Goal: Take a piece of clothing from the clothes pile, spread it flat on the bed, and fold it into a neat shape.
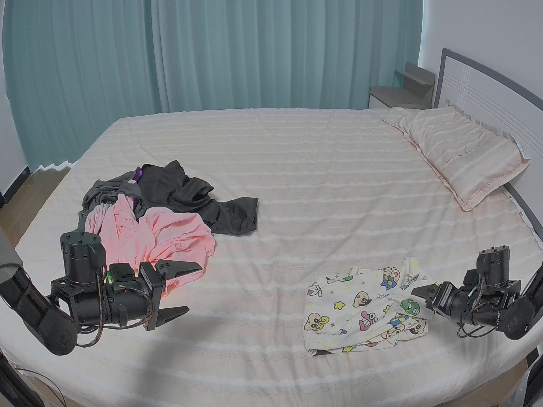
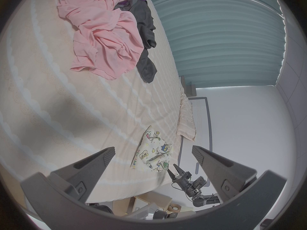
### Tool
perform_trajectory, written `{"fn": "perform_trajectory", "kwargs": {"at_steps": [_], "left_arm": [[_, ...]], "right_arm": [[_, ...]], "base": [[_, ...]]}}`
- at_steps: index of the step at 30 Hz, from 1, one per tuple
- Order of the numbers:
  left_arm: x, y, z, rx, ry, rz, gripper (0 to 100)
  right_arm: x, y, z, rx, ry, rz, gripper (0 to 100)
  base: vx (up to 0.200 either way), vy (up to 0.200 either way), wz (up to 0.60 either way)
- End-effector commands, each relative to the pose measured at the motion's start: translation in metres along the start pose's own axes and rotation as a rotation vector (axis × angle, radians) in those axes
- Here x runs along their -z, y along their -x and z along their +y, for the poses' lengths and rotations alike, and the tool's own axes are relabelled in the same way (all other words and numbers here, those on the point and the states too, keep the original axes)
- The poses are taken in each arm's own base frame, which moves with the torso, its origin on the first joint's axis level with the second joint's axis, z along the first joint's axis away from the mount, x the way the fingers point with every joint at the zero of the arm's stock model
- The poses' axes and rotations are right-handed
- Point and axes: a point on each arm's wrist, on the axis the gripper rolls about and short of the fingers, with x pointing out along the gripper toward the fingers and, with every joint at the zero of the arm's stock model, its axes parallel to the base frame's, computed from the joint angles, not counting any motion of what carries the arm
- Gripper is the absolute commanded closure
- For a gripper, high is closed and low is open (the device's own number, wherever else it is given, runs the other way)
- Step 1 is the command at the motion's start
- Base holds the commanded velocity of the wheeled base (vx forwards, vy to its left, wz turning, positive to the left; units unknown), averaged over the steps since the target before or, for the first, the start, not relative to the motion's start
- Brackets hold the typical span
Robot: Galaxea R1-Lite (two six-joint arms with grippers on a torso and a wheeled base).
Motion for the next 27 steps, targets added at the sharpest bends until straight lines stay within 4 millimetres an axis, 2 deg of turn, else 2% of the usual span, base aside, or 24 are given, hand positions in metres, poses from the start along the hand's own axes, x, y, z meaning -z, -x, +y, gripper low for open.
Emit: {"fn": "perform_trajectory", "kwargs": {"at_steps": [1,4,5,16,21,27], "left_arm": [[0.0,-0.002,0.002,-0.006,0.004,0.003,0],[0.0,-0.002,0.002,-0.009,0.006,0.004,0],[-0.001,-0.002,0.002,-0.009,0.006,0.002,0],[-0.001,-0.003,0.004,-0.015,0.008,0.0,0],[-0.001,-0.003,0.003,-0.004,0.001,-0.005,0],[-0.001,-0.003,0.003,0.0,-0.001,-0.008,0]], "right_arm": [[0.007,-0.017,-0.01,0.033,-0.009,0.023,0],[0.006,-0.02,-0.011,0.012,-0.013,-0.005,0],[0.006,-0.02,-0.011,0.012,-0.013,-0.005,100],[0.009,-0.017,-0.014,0.018,-0.01,-0.013,100],[0.003,-0.011,-0.021,0.044,-0.016,-0.045,100],[0.001,0.009,-0.036,0.107,0.066,-0.066,100]], "base": [[0.0,0.0,0.0],[0.0,0.0,0.0],[0.0,0.0,0.0],[0.0,0.0,0.0],[0.0,0.0,0.0],[0.0,0.0,0.0]]}}
